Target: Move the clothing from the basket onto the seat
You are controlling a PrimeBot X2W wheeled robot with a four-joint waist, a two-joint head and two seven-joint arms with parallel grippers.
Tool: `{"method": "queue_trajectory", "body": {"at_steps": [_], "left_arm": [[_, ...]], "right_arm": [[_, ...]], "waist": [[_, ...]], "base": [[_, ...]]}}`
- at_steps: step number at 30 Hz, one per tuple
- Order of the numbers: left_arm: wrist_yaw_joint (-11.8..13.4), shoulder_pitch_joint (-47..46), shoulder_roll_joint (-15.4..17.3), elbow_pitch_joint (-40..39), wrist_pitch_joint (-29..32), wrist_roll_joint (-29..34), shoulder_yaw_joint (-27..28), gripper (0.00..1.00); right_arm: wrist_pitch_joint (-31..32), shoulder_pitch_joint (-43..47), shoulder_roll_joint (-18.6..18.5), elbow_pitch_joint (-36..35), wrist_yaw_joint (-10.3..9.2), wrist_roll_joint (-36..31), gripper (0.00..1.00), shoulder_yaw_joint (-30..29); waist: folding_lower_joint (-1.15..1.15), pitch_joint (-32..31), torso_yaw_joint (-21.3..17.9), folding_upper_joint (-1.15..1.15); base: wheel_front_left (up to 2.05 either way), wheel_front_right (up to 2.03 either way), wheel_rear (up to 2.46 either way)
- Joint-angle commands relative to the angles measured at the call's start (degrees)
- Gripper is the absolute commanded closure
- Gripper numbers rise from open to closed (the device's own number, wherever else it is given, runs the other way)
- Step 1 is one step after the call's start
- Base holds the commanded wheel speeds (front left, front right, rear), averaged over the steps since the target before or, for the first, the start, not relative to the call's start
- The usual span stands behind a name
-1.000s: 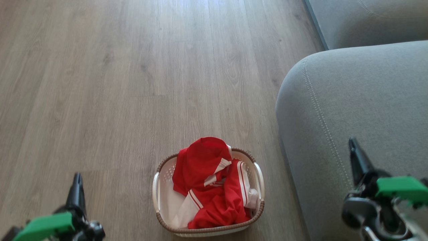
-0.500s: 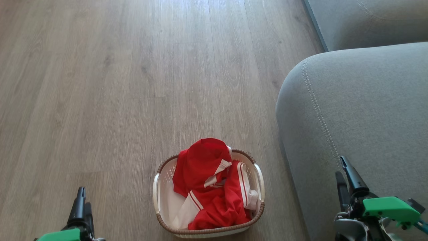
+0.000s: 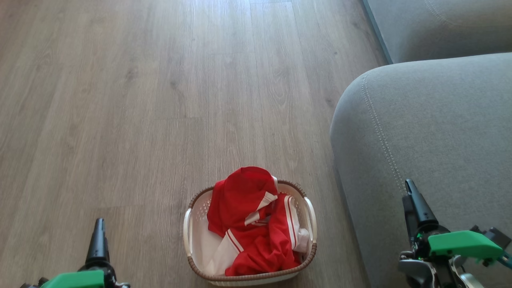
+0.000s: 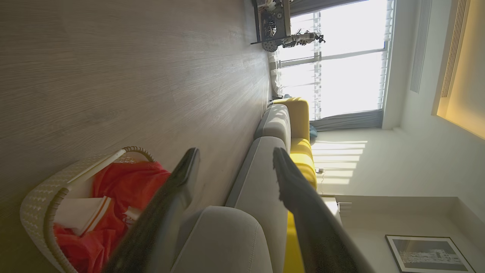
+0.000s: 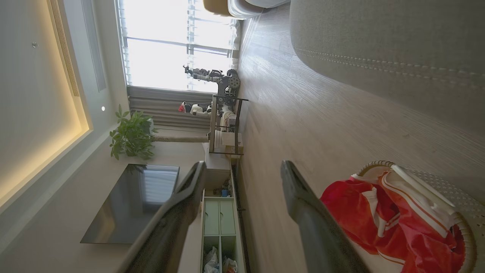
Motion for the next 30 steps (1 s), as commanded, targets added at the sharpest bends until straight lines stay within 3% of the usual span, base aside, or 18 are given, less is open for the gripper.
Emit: {"method": "queue_trajectory", "body": {"at_steps": [1, 30], "left_arm": [[0.05, -1.18, 0.51, -2.38, -0.58, 1.45, -0.1, 0.0], [2.23, 0.08, 0.71, -4.32, -5.46, 29.04, -3.84, 0.0]], "right_arm": [[-0.37, -2.16, -0.19, -2.35, 0.0, -2.21, 0.0, -0.96], [-0.79, -1.18, 3.57, -3.88, 0.0, -31.79, 0.0, -3.98]], "waist": [[0.0, -0.04, 0.01, 0.0], [0.0, -0.59, 0.27, 0.0]], "base": [[0.0, 0.0, 0.0], [0.0, 0.0, 0.0]]}}
